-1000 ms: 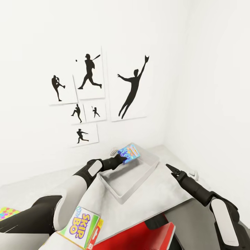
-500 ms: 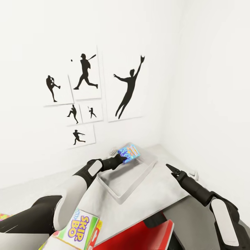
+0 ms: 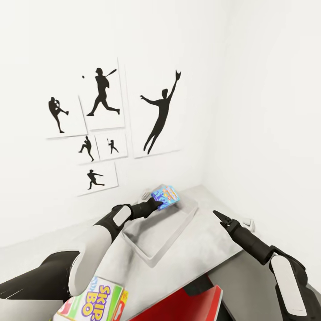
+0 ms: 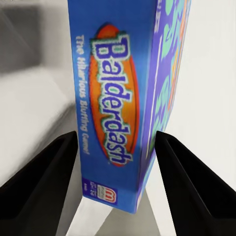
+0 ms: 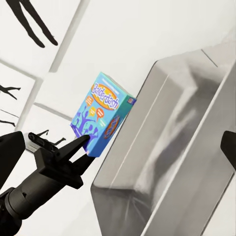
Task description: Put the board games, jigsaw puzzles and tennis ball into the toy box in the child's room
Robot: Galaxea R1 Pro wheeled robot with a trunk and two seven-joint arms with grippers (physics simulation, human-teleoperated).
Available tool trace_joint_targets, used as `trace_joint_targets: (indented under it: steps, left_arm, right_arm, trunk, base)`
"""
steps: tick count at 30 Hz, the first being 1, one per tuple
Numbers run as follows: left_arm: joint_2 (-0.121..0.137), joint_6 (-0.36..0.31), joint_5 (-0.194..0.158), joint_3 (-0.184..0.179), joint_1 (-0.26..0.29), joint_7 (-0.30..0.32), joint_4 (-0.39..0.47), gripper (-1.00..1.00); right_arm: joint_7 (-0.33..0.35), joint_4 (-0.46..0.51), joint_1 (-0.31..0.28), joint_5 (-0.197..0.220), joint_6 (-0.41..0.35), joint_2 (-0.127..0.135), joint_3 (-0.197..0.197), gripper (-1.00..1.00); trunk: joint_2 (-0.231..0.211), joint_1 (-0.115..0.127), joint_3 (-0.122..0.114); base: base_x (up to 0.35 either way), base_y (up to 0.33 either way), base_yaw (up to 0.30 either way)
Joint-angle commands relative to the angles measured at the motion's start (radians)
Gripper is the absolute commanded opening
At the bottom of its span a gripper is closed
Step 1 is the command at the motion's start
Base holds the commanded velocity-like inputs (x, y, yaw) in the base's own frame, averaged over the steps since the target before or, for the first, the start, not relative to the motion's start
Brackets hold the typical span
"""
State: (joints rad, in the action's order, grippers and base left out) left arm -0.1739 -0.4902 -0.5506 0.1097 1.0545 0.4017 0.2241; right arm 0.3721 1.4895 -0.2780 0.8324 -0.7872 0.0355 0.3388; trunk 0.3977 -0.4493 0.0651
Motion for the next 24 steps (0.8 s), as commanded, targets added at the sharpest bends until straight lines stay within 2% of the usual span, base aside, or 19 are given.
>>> trace_joint_targets:
  steps: [1, 9, 24]
  left_arm:
    - [-0.001, -0.008, 0.000, 0.008, 0.001, -0.001, 0.000, -1.00]
    - [-0.001, -0.008, 0.000, 0.008, 0.001, 0.000, 0.001, -1.00]
    - [-0.001, -0.008, 0.000, 0.008, 0.001, 0.000, 0.001, -1.00]
  right_arm:
    - [0.004, 0.000, -0.001, -0.001, -0.006, 0.000, 0.002, 1.00]
    - [0.004, 0.000, -0.001, -0.001, -0.006, 0.000, 0.002, 1.00]
    - [0.004, 0.000, -0.001, -0.001, -0.006, 0.001, 0.003, 1.00]
  trunk:
    - [0.002, -0.001, 0.002]
    - [0.002, -0.001, 0.002]
    - [0.002, -0.001, 0.002]
  base:
    - [0.008, 0.004, -0.063]
    - [0.026, -0.091, -0.105]
    - [0.004, -0.016, -0.007]
